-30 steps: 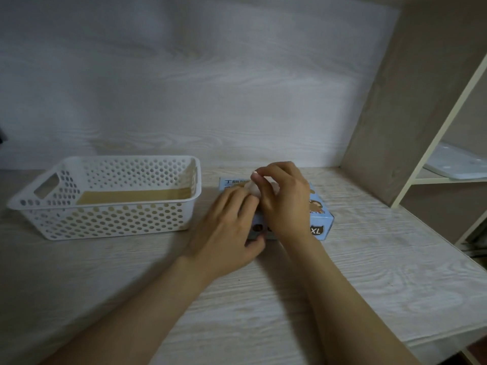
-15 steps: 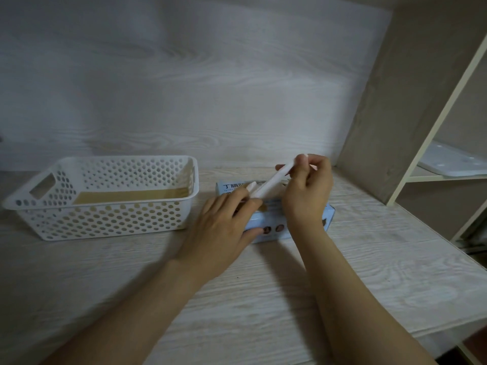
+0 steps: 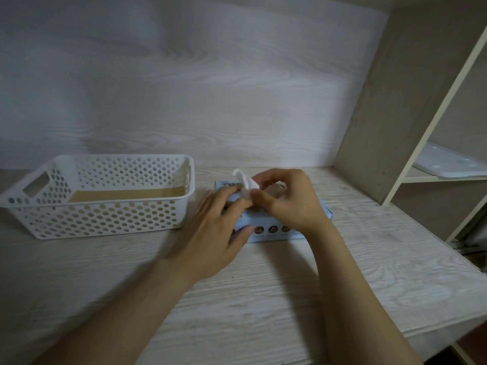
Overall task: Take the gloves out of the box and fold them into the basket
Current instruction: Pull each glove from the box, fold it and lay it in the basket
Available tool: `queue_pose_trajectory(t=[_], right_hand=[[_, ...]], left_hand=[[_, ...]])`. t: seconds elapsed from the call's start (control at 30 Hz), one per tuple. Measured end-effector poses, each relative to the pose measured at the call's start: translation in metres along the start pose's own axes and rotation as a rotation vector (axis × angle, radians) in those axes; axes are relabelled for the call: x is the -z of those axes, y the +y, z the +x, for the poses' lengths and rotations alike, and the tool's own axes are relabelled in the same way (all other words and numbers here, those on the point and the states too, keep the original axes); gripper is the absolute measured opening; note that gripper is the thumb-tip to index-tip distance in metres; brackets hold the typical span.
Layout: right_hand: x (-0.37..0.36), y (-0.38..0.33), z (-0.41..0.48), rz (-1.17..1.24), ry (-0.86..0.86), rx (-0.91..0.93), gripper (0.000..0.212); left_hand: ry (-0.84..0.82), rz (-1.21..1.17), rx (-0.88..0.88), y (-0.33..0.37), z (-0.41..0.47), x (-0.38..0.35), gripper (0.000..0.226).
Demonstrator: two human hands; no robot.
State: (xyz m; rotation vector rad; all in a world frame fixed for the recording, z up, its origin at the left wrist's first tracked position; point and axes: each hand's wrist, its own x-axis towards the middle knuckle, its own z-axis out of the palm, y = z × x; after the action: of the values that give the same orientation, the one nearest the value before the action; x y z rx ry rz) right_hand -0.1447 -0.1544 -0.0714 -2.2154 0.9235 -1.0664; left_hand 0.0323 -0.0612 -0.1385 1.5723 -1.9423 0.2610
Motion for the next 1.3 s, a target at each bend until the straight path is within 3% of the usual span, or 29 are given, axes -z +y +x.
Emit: queue_pose_trajectory(t=[0.1,0.23,0.43,0.63,0.83,1.07,1.2,1.3], right_hand=[[-0.001,0.01,0.001,-0.035,-0.012,-0.006,0.008],[-0.013,0.016,0.007,-0.256,0.205,0.165,0.01],[-0.029,0.015,0.014,-0.351,0.18,0.231,0.011],[-0.028,0.013,0.024,0.008,0.618,-0.05,0.006],[-0.006,0.013,0.034,0.359,1.082,-0.248,0.021],[-0.004,0.012,0.027,0.476,0.896,-0.194,0.015],[-0.021,-0.004,0.02,0.514,0.667,-0.273,0.022],[-0.033,-0.021,0.015,0.598,0.472,-0.326,0.034]], left_hand=[[0.003,-0.023,0.023,-0.002,0.0,0.0,0.05],[0.024,-0.043,0.032,-0.004,0.003,-0.001,0.052],[0.014,-0.042,0.011,-0.004,0.005,-0.002,0.057],[0.04,-0.008,0.006,-0.005,0.004,-0.007,0.056],[0.01,0.007,-0.001,-0.008,0.003,-0.007,0.054],[0.015,-0.089,0.008,-0.006,0.001,0.001,0.062],[0.244,-0.28,0.071,-0.003,0.0,0.018,0.06],[0.367,-0.272,0.023,-0.002,0.0,0.032,0.071]])
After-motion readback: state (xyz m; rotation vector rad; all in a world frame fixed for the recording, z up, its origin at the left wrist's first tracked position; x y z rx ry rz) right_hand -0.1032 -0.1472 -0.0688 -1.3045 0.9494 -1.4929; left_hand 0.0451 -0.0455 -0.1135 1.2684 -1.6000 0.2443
